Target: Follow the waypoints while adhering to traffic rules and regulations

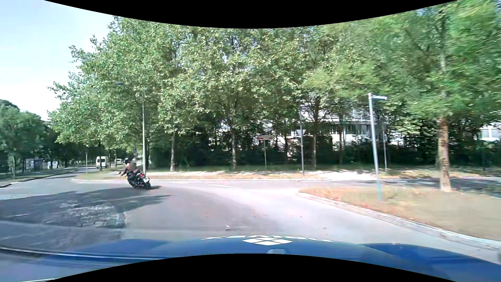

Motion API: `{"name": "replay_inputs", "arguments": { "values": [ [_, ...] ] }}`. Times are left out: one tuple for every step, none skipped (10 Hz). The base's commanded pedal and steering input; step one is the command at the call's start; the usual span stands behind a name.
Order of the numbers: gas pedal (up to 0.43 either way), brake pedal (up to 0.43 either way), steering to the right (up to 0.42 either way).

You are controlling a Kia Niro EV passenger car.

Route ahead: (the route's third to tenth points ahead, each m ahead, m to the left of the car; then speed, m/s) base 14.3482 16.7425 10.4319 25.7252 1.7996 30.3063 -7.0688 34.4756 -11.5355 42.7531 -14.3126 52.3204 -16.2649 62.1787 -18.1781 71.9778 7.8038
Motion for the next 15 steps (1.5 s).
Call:
{"name": "replay_inputs", "arguments": {
  "values": [
    [0.000, 0.000, -0.284],
    [0.000, 0.000, -0.301],
    [0.000, 0.000, -0.314],
    [0.000, 0.000, -0.316],
    [0.000, 0.000, -0.316],
    [0.000, 0.000, -0.317],
    [0.000, 0.000, -0.320],
    [0.000, 0.000, -0.320],
    [0.000, 0.000, -0.321],
    [0.000, 0.000, -0.322],
    [0.000, 0.000, -0.324],
    [0.000, 0.000, -0.328],
    [0.000, 0.000, -0.337],
    [0.000, 0.000, -0.342],
    [0.000, 0.000, -0.345]
  ]
}}
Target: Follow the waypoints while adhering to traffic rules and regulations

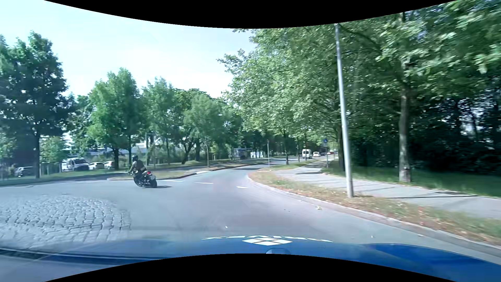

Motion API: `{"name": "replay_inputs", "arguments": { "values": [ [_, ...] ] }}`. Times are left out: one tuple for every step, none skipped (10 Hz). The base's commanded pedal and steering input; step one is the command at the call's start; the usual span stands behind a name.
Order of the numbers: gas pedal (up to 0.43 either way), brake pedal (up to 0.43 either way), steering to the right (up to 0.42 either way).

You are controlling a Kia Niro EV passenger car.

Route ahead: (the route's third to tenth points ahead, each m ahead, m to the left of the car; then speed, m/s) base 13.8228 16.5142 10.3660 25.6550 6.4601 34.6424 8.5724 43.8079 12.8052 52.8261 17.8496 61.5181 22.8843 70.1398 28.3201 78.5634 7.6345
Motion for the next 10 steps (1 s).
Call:
{"name": "replay_inputs", "arguments": {
  "values": [
    [0.000, 0.000, -0.345],
    [0.000, 0.000, -0.338],
    [0.000, 0.000, -0.325],
    [0.000, 0.000, -0.313],
    [0.000, 0.000, -0.308],
    [0.000, 0.000, -0.308],
    [0.000, 0.000, -0.308],
    [0.000, 0.000, -0.309],
    [0.000, 0.000, -0.311],
    [0.000, 0.000, -0.318]
  ]
}}
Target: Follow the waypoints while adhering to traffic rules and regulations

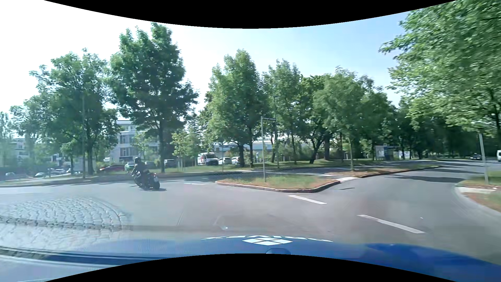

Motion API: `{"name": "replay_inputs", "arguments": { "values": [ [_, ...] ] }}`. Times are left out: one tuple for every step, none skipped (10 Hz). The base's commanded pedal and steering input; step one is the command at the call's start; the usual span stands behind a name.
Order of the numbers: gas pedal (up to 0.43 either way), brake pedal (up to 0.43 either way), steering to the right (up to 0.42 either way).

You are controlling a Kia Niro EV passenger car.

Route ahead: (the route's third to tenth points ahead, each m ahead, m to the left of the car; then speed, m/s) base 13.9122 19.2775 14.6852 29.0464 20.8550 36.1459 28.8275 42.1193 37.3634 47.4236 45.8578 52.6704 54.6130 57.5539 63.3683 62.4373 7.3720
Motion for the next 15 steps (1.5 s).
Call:
{"name": "replay_inputs", "arguments": {
  "values": [
    [0.000, 0.000, -0.320],
    [0.000, 0.000, -0.319],
    [0.000, 0.000, -0.314],
    [0.000, 0.000, -0.311],
    [0.000, 0.000, -0.312],
    [0.000, 0.000, -0.311],
    [0.000, 0.000, -0.312],
    [0.020, 0.000, -0.314],
    [0.039, 0.000, -0.314],
    [0.059, 0.000, -0.314],
    [0.067, 0.000, -0.314],
    [0.067, 0.000, -0.314],
    [0.087, 0.000, -0.316],
    [0.087, 0.000, -0.322],
    [0.087, 0.000, -0.325]
  ]
}}
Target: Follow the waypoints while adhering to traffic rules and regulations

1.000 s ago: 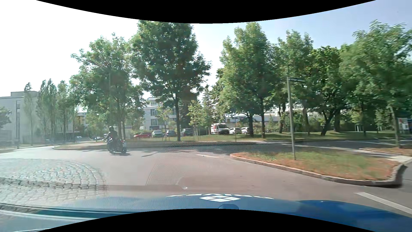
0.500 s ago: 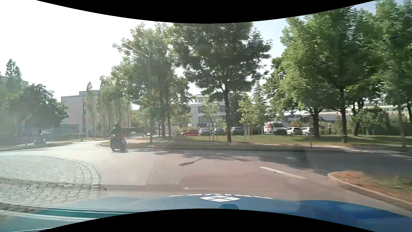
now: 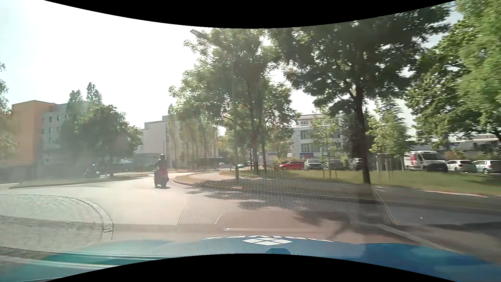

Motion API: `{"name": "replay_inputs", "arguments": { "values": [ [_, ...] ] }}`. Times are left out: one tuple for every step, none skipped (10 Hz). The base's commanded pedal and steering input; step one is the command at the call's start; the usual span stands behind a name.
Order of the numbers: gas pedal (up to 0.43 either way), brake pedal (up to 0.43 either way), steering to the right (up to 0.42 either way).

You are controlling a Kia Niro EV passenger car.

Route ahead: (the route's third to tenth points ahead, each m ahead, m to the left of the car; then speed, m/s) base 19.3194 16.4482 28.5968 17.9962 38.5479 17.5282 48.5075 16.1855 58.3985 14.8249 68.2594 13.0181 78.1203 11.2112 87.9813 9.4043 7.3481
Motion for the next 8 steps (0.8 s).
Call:
{"name": "replay_inputs", "arguments": {
  "values": [
    [0.087, 0.000, -0.325],
    [0.087, 0.000, -0.325],
    [0.087, 0.000, -0.323],
    [0.087, 0.000, -0.320],
    [0.087, 0.000, -0.313],
    [0.087, 0.000, -0.305],
    [0.087, 0.000, -0.291],
    [0.087, 0.000, -0.266]
  ]
}}
